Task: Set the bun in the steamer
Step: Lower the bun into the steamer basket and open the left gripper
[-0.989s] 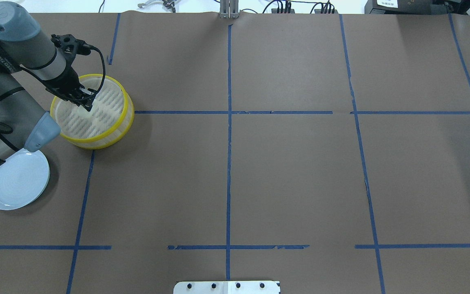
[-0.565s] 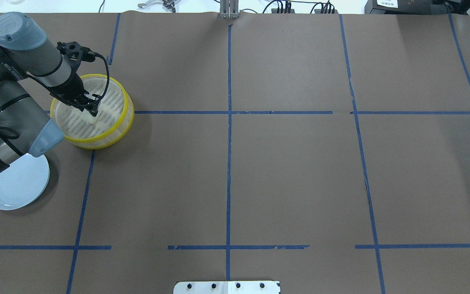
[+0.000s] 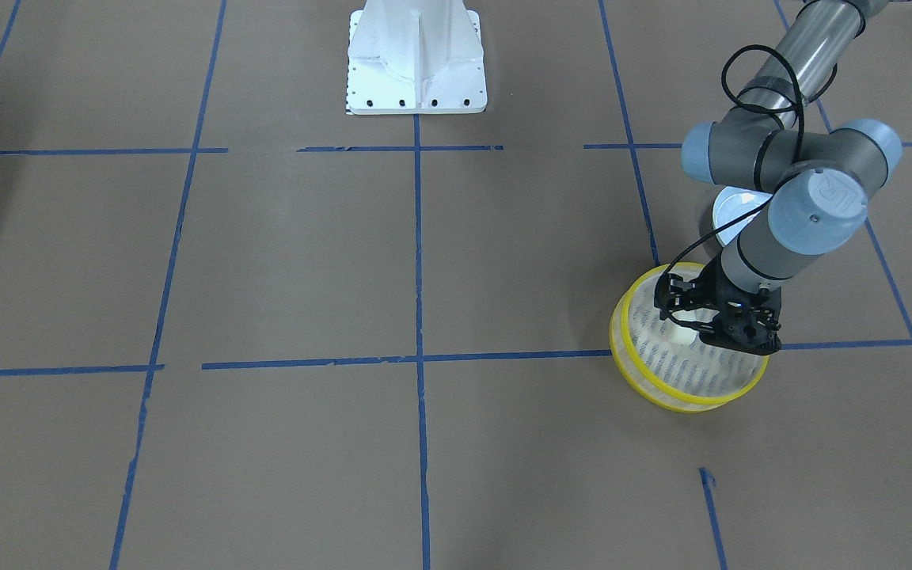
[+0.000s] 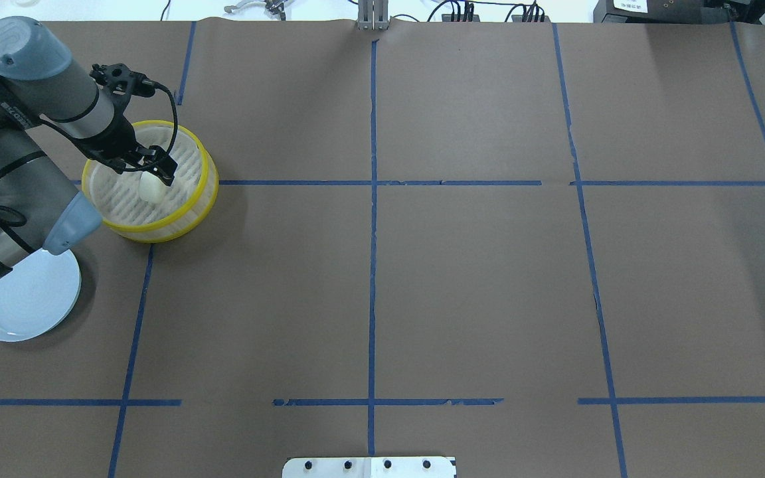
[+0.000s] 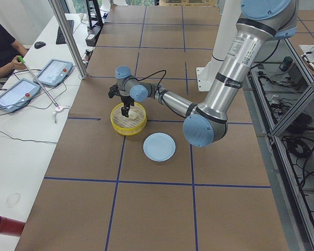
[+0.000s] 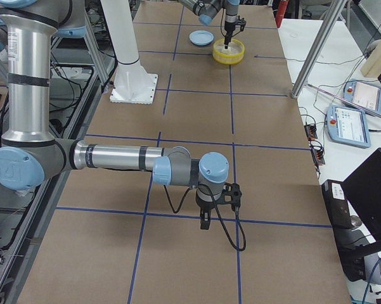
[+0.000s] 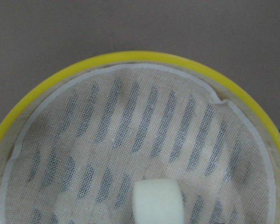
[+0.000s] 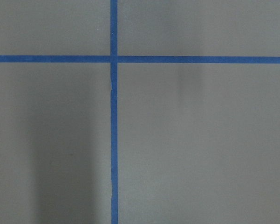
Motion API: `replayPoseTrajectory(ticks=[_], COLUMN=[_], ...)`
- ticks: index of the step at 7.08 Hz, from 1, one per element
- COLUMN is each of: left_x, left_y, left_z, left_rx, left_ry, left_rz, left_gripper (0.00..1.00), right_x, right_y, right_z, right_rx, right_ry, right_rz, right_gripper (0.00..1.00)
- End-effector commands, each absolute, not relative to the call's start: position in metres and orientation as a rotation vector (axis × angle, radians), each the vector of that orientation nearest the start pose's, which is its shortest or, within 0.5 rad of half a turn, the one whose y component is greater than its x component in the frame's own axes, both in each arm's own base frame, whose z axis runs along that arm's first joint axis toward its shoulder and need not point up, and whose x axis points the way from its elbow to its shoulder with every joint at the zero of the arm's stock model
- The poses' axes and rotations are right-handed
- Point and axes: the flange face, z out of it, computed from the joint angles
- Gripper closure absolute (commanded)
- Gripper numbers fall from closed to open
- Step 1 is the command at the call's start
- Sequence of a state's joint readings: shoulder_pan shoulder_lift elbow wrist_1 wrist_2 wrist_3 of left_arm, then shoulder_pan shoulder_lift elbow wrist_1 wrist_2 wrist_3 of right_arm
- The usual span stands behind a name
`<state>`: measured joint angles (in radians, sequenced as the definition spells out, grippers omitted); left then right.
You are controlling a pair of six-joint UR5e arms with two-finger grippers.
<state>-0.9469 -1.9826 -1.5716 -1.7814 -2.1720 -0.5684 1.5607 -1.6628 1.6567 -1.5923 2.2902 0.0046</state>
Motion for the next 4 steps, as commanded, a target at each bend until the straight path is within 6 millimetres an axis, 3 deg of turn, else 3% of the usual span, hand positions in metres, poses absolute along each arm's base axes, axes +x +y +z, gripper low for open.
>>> replayPoseTrajectory(ticks=[1,2,3,4], left_x=[0.255,0.199,0.141,0.089], left_y=[-0.545,-0.551,-0.556,-0.562], left_z=[0.368,0.348,0.346,0.359], left_rx=[0.265,0.300,0.307,0.293], left_ry=[0.856,0.835,0.766,0.694], left_rz=[0.211,0.149,0.166,0.227], left_gripper=[0.00,0.00,0.00,0.00], right_x=[0.063,0.064,0.063,0.064], right_y=[-0.451,-0.451,-0.451,-0.451], right_z=[0.666,0.666,0.666,0.666], right_rx=[-0.032,-0.031,-0.032,-0.031], right_ry=[-0.719,-0.719,-0.719,-0.719], right_rz=[0.004,0.006,0.004,0.006], right_gripper=[0.00,0.00,0.00,0.00])
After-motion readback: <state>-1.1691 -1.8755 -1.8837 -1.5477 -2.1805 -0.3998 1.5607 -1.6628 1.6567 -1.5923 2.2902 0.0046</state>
